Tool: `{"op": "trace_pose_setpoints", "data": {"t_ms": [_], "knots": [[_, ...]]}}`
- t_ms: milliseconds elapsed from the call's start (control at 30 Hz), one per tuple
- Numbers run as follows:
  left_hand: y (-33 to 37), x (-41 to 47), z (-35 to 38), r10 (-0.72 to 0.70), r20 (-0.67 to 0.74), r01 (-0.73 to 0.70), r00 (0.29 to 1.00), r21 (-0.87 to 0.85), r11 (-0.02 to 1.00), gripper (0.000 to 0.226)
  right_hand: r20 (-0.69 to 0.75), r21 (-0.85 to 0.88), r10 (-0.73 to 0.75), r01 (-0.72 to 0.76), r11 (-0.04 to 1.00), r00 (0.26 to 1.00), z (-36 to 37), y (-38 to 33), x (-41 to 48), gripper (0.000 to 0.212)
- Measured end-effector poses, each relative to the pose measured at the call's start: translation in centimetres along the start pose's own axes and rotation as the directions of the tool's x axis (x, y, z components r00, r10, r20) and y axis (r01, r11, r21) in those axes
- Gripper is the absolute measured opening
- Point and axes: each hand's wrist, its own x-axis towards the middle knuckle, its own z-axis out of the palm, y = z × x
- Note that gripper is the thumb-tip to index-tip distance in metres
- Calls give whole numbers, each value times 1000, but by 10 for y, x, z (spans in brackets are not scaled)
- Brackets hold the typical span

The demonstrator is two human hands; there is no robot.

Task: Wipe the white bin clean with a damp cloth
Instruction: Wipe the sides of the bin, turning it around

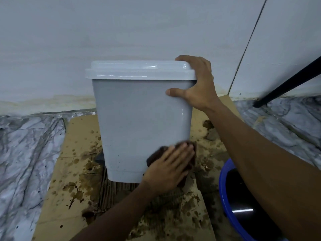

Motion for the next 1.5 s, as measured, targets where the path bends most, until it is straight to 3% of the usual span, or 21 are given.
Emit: {"op": "trace_pose_setpoints", "data": {"t_ms": [67,133,200,267,367,433,500,600,667,767,833,900,967,1000,1033,1067,1167,1233,1267,1333,1500], "knots": [[-2,-30,7,178,88,-183,980,61,981,70,-1,0,-16,16,1000,1000,0,-1,-1,80],[-24,-52,4,195,86,-201,977,66,977,68,-8,0,-27,27,1000,1000,1,-1,-2,80],[-58,-58,-8,54,25,-55,998,32,998,66,-18,4,-34,34,999,999,2,-2,-2,81],[-92,-45,-24,-183,-45,182,982,-13,983,67,-25,-9,-53,53,999,998,3,-2,-2,81],[-107,3,-47,-477,-137,468,868,-91,879,73,-16,-23,-78,78,997,997,4,-1,-2,80],[-91,32,-50,-546,-130,533,828,-126,837,76,-9,-29,-91,90,995,996,2,1,-2,79],[-68,41,-43,-494,-112,480,862,-128,868,76,-1,-36,-114,114,993,993,0,4,-3,78],[-45,13,-27,-292,-82,285,953,-90,954,73,15,-36,-112,113,993,994,-1,6,-4,77],[-45,-14,-21,-207,-62,202,976,-71,977,70,26,-38,-107,108,993,994,0,4,-5,77],[-67,-26,-24,-274,-96,268,957,-70,961,70,33,-44,-121,122,992,992,0,3,-5,77],[-88,-5,-37,-493,-172,477,853,-127,870,72,28,-52,-125,127,991,992,-1,2,-5,77],[-104,31,-55,-717,-225,674,660,-245,697,74,23,-56,-130,132,990,991,1,-1,-6,76],[-110,65,-69,-856,-198,768,477,-380,516,76,19,-39,-123,124,992,992,2,-4,-7,73],[-107,77,-73,-878,-173,779,446,-407,476,77,14,-27,-114,114,993,993,2,-5,-7,70],[-102,85,-73,-867,-158,770,473,-404,493,78,6,-20,-100,100,995,995,1,-4,-7,66],[-93,86,-69,-822,-155,737,548,-375,563,78,0,-24,-86,86,996,996,0,-4,-7,62],[-76,64,-57,-525,-182,484,831,-228,845,76,-1,-71,-79,78,994,997,1,-5,-8,56],[-89,45,-52,-441,-208,411,873,-171,895,75,-5,-76,-87,86,993,996,2,-7,-9,56],[-98,38,-52,-475,-214,445,853,-177,878,75,-10,-71,-87,86,994,996,3,-8,-10,57],[-116,26,-54,-632,-217,591,744,-228,774,76,-13,-55,-87,86,995,996,3,-9,-10,60],[-92,-12,-40,-946,-117,822,303,-471,321,79,-3,-57,-95,95,994,995,1,-10,-13,75]]}}
